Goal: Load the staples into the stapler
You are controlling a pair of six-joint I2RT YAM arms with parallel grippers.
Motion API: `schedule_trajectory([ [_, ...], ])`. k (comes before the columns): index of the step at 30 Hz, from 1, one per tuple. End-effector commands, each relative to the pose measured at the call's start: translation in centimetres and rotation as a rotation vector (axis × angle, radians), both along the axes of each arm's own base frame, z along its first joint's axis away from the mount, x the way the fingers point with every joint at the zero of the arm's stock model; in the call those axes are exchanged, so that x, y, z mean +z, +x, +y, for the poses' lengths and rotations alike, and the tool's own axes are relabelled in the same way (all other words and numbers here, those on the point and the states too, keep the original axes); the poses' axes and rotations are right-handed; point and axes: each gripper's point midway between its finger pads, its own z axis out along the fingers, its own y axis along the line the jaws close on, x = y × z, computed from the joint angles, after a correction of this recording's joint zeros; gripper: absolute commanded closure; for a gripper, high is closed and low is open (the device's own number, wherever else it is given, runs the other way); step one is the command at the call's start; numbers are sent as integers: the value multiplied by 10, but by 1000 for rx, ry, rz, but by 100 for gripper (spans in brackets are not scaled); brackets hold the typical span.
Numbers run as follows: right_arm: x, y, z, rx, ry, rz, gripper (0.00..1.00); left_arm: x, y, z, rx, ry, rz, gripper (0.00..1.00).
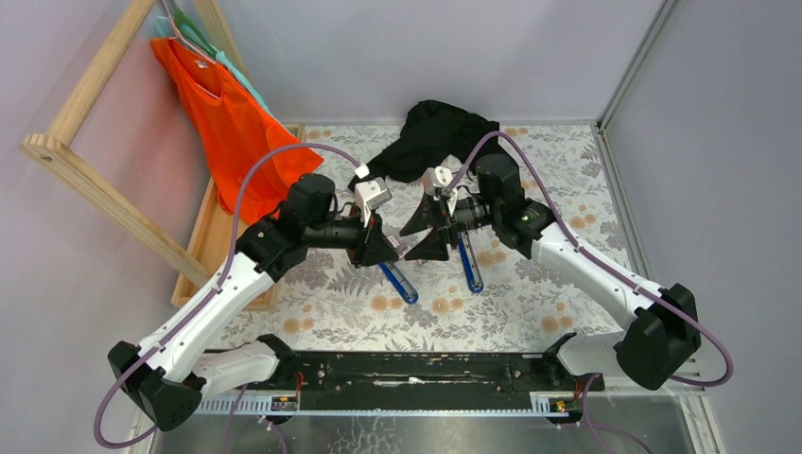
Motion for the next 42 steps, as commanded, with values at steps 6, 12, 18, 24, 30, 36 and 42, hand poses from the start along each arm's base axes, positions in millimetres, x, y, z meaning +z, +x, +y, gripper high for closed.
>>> schedule_trajectory([
  [6, 15, -6, 5, 51, 19, -21, 43, 15, -5, -4, -45, -32, -23, 79],
  [12, 16, -9, 7, 69, 13, -7, 50, 14, -6, -5, -53, -34, -21, 79],
  [18, 15, -12, 7, 81, 2, -1, 64, 14, -6, -5, -53, -33, -23, 79],
  [24, 12, -14, 5, 89, -9, 1, 84, 9, -5, -3, -38, -20, -24, 77],
  [30, 10, -13, 1, 40, -28, 1, 85, 6, 1, 3, 13, 1, -51, 65],
  [36, 3, 9, -5, -166, -70, 14, 85, 1, 13, 14, 129, 31, -71, 42],
  [42, -13, 42, -25, -481, -122, 42, 85, -9, 42, 36, 428, 18, -48, 30],
])
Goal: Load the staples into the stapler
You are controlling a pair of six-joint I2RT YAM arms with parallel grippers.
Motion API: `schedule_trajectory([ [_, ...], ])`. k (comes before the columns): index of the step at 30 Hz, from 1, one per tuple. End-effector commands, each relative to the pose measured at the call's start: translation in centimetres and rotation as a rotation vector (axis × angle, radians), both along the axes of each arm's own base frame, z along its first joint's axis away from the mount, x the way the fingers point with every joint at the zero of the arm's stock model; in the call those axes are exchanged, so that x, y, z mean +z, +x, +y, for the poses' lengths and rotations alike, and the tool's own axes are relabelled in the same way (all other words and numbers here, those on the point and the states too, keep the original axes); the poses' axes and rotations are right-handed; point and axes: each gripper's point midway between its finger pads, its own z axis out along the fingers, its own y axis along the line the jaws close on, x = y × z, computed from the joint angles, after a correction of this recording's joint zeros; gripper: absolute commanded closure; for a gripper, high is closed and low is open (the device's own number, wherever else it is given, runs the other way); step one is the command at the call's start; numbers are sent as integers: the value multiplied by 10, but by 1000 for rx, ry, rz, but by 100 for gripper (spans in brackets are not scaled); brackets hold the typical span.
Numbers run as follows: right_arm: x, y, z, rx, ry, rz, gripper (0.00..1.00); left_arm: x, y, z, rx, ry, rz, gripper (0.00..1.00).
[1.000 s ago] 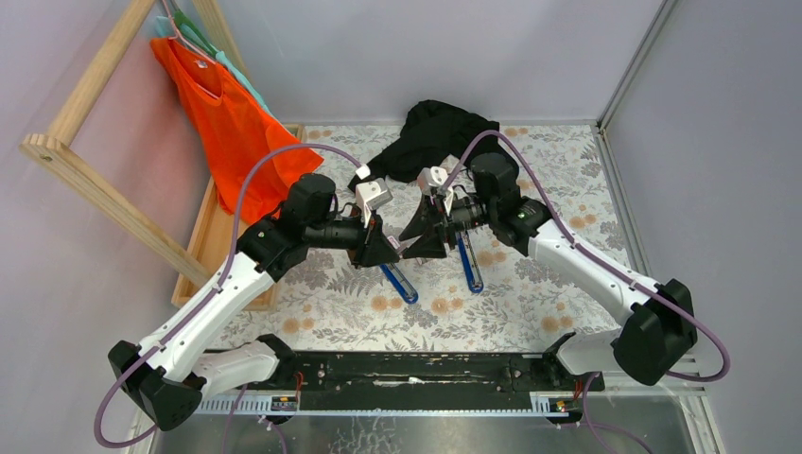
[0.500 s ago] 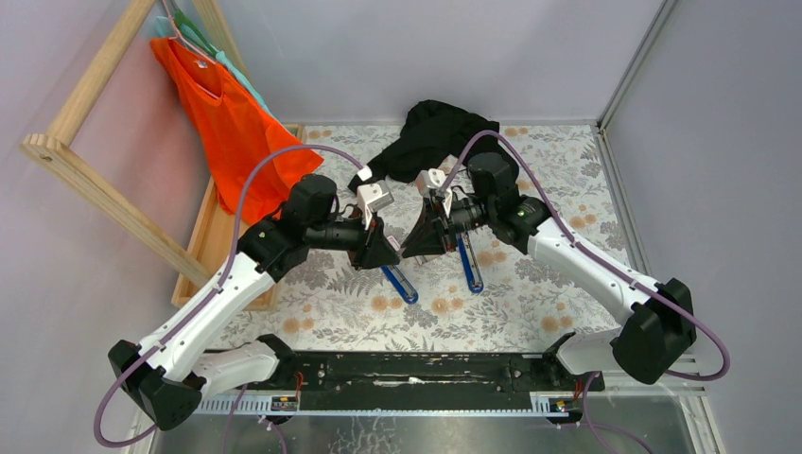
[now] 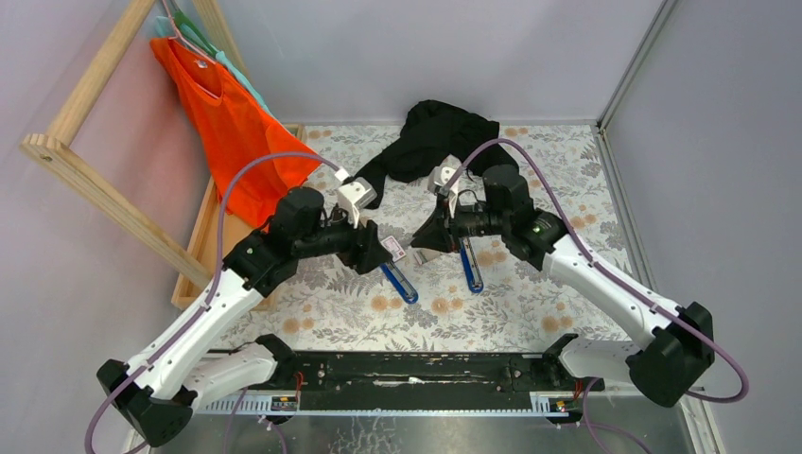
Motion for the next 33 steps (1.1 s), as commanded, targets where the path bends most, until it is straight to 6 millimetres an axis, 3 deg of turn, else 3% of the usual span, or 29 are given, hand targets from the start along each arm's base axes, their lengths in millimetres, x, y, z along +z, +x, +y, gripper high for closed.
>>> schedule_trajectory([
  [1, 2, 33, -17, -294, -17, -29, 85, -4, 31, 20, 294, -38, -7, 29],
  [8, -28, 61, -52, -606, -81, -7, 84, -31, 53, 49, 625, -118, 60, 16],
  [19, -82, 87, -114, -999, -199, 10, 84, -55, 58, 68, 782, -165, 92, 3],
  [33, -138, 95, -141, -1175, -329, 64, 84, -73, 60, 73, 844, -166, 127, 0],
])
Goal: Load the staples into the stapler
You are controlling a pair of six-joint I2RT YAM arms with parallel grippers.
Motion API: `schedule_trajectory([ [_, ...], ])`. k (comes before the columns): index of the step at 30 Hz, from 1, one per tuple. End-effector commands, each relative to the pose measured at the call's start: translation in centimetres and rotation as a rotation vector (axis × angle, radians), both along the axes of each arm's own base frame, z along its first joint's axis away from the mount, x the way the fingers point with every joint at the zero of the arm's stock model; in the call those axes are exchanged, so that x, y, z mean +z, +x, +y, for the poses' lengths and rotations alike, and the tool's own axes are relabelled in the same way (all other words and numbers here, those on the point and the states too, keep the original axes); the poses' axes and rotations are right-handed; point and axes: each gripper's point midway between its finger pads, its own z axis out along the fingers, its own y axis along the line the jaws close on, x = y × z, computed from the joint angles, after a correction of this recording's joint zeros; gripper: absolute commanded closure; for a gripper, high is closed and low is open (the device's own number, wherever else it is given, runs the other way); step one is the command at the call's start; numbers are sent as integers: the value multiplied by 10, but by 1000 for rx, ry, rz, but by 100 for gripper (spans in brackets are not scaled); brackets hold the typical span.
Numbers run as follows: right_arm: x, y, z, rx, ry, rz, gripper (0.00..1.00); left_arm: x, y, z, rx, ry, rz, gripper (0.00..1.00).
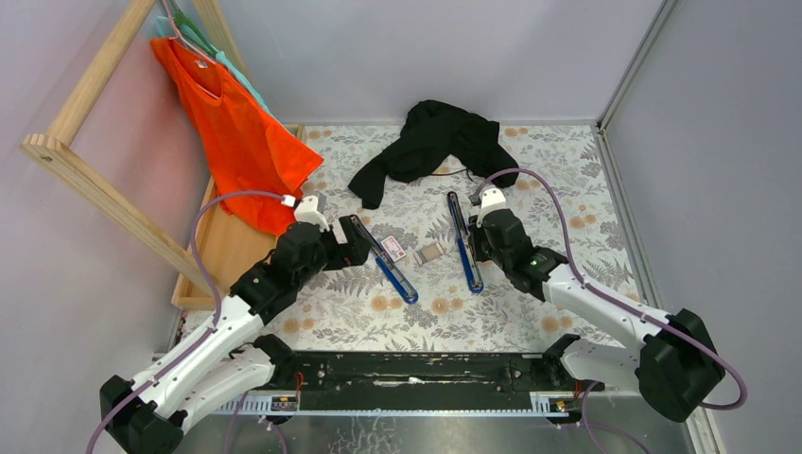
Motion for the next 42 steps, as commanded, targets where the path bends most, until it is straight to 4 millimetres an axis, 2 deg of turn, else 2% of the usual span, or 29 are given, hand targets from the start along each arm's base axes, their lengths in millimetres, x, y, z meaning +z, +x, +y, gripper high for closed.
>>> schedule_trajectory([
  [1, -2, 10, -2, -67, 4, -25, 84, 11, 10, 0, 44, -42, -57, 0],
  [8, -26, 6, -2, -68, -20, 38, 84, 5, 12, 1, 57, -39, -44, 0],
  [17, -44, -1, -2, -76, -27, 106, 84, -5, 12, -1, 56, -35, -22, 0],
  [42, -54, 0, -8, -141, -56, 155, 84, -9, 13, -1, 59, -31, -17, 0],
])
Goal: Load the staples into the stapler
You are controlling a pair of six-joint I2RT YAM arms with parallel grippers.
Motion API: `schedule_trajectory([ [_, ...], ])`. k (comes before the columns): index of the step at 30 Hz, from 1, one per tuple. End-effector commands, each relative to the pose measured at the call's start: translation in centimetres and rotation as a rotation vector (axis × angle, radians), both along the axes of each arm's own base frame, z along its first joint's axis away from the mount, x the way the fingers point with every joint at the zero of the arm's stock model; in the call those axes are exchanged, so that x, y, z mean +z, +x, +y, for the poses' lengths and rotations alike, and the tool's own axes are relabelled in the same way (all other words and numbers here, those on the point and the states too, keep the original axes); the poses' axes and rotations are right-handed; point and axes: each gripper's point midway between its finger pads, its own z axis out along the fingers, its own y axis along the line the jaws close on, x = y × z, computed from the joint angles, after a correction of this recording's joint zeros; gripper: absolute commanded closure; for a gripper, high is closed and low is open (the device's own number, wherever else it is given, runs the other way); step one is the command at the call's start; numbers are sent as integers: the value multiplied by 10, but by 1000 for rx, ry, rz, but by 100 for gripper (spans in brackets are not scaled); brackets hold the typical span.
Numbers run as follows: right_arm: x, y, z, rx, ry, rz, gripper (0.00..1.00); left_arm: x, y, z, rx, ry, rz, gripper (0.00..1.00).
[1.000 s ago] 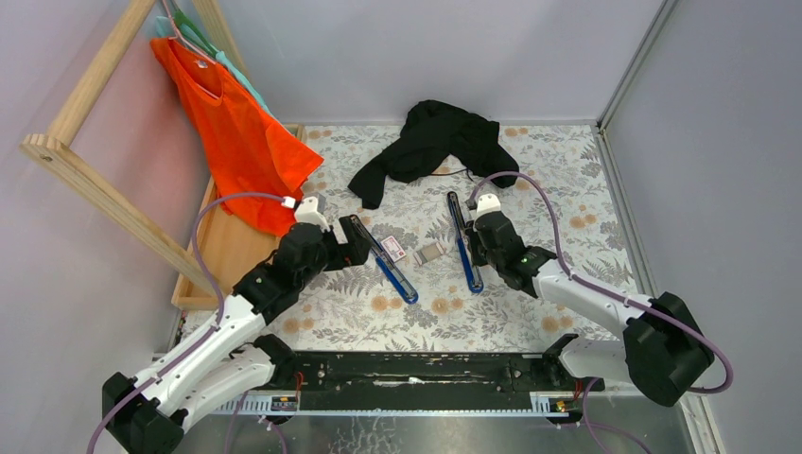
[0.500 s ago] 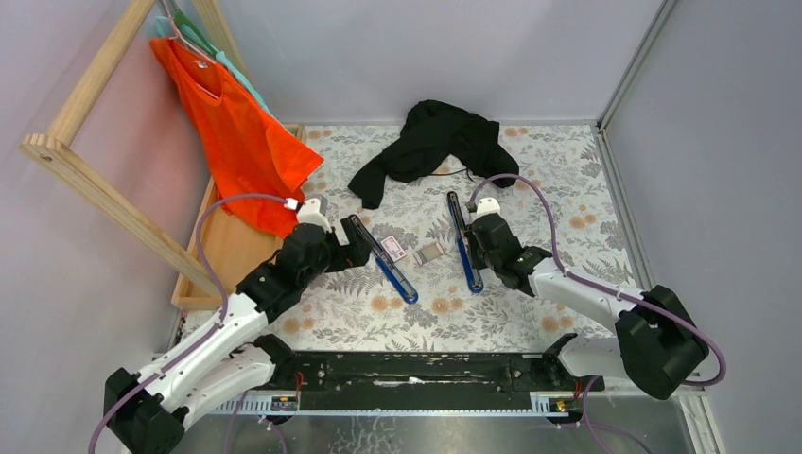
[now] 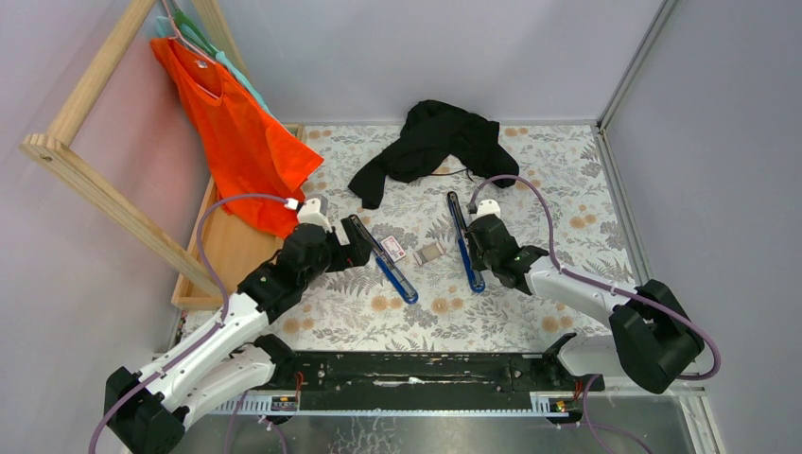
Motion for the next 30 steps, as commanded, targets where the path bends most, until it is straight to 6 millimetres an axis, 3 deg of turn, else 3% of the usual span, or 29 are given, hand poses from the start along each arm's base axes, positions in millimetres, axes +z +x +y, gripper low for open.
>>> schedule_trajectory([
  [1, 14, 8, 4, -11, 7, -33, 84, 11, 9, -2, 23, -30, -52, 0],
  [9, 28, 8, 4, -11, 26, -63, 84, 11, 9, -3, 20, -35, -50, 0],
  [30, 13, 6, 3, -8, -18, -3, 84, 8, 9, -4, 13, -35, -45, 0],
])
